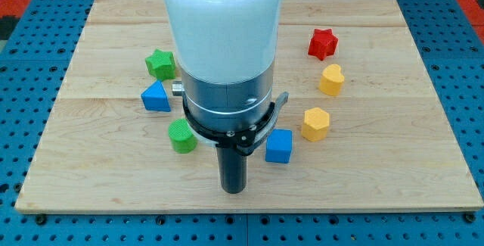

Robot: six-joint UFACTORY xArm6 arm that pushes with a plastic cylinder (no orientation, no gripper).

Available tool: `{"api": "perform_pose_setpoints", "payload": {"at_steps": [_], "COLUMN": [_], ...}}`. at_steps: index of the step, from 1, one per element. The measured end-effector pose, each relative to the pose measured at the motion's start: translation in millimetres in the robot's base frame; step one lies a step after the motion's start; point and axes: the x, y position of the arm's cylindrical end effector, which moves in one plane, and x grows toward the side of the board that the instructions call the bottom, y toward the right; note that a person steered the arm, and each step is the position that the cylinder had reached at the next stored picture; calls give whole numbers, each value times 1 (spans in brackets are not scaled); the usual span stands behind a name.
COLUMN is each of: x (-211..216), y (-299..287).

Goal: Point at red star

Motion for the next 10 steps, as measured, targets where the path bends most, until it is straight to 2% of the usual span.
{"api": "perform_pose_setpoints", "payload": {"at_steps": [2,3,4,5,6,8,9,10], "x": [0,0,-15,-55,-97,-97,-113,-157], "y": [0,57,191,221,220,220,218,211]}}
